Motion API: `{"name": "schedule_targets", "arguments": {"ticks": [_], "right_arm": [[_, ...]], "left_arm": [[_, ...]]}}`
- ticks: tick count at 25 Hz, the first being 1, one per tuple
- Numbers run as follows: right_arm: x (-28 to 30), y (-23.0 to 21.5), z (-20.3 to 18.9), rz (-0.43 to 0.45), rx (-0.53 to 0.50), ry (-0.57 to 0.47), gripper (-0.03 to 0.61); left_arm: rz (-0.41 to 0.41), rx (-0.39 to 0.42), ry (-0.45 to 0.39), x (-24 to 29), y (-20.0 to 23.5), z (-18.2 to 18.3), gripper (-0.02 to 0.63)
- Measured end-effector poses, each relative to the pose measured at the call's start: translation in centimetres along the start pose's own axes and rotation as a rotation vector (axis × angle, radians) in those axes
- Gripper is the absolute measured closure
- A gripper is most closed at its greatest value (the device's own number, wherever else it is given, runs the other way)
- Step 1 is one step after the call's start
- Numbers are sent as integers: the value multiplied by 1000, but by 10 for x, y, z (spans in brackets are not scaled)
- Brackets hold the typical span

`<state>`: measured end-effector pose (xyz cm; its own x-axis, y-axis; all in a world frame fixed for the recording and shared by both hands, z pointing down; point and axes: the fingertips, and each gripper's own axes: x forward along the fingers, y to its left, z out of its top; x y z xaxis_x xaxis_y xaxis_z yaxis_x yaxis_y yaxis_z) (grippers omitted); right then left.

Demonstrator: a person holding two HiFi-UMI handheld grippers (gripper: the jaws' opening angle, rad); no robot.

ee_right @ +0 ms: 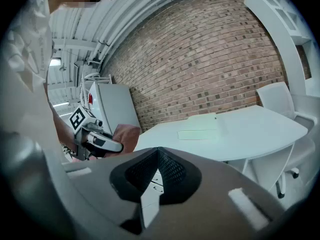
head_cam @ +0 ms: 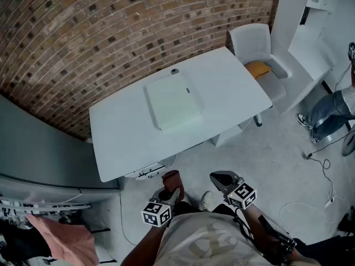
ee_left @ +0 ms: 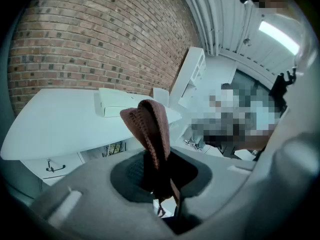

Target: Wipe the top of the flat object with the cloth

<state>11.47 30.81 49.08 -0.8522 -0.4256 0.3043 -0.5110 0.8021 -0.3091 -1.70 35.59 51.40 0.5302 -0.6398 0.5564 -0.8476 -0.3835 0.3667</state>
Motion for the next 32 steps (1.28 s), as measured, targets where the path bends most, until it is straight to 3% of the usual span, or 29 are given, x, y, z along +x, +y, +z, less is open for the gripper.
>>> {"name": "schedule_targets", "arguments": {"ticks": [7, 20, 32], "right_arm": [[14, 25, 5, 2, -20, -2, 571], [37, 56, 15, -84, 0, -40, 571], [74, 95, 17, -154, -25, -8, 571]], "left_arm": [[-5, 1, -9, -23, 13, -6, 545], [-62, 34, -35, -54, 45, -3, 545], [-100, 27, -70, -86, 88, -12, 545]]}}
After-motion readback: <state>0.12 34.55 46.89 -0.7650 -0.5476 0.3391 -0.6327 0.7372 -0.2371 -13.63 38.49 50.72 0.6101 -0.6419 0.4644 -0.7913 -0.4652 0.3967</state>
